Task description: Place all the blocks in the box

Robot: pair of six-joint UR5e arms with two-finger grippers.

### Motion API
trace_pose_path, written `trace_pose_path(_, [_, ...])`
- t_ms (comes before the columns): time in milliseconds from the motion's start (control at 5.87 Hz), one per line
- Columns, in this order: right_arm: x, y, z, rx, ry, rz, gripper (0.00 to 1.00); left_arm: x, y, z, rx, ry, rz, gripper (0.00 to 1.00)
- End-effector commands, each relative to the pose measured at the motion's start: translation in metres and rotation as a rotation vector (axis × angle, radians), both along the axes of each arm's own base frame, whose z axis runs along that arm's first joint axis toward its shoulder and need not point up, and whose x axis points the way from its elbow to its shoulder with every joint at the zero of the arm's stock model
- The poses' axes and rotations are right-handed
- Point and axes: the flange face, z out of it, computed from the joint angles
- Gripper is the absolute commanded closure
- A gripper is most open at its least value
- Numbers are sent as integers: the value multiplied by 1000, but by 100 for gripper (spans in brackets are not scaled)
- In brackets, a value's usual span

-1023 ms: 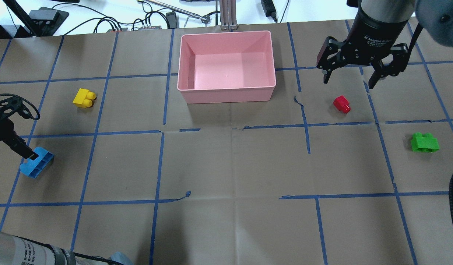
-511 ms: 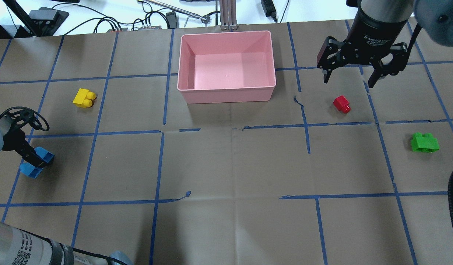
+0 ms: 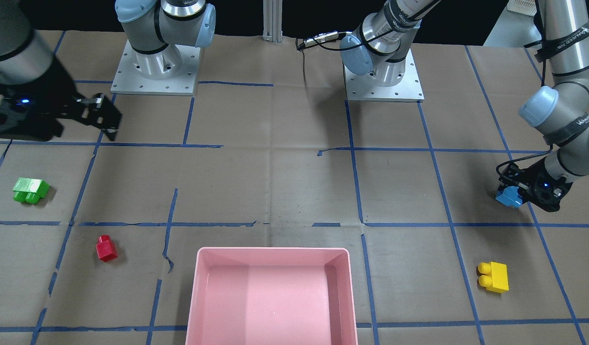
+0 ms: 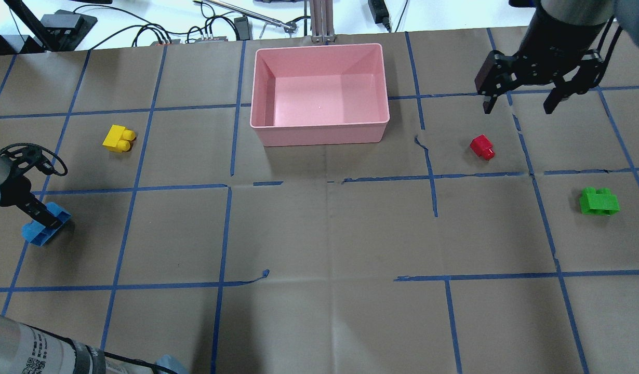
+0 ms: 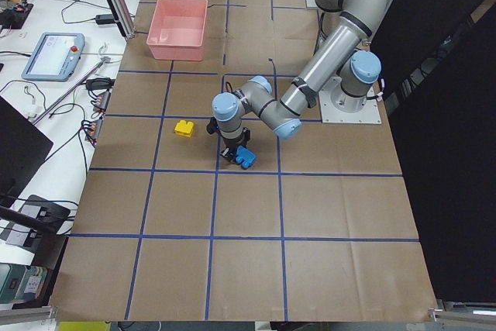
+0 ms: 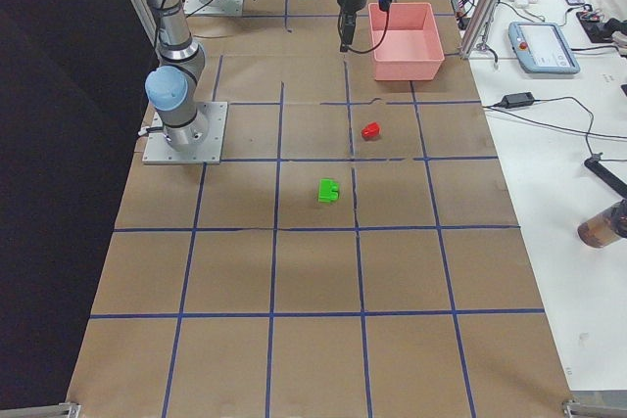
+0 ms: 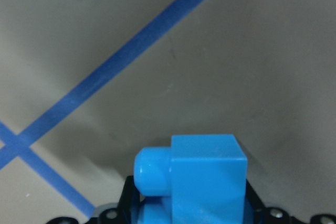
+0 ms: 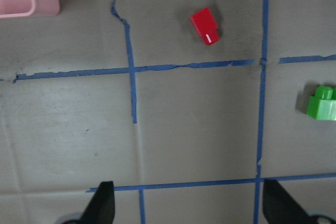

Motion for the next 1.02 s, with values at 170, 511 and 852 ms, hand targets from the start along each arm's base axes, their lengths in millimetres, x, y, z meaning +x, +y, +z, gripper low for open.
trace_pose_path(170, [-210, -1, -34, 25, 30, -187, 0, -147, -102, 112, -15, -52, 205, 100])
trace_pose_path(511, [-268, -18, -87, 54, 44, -152, 0, -297, -146, 152, -131, -42, 397, 100])
trace_pose_path(852, [-279, -36, -170, 100, 9, -148, 0, -445, -199, 142, -199, 36, 422, 100])
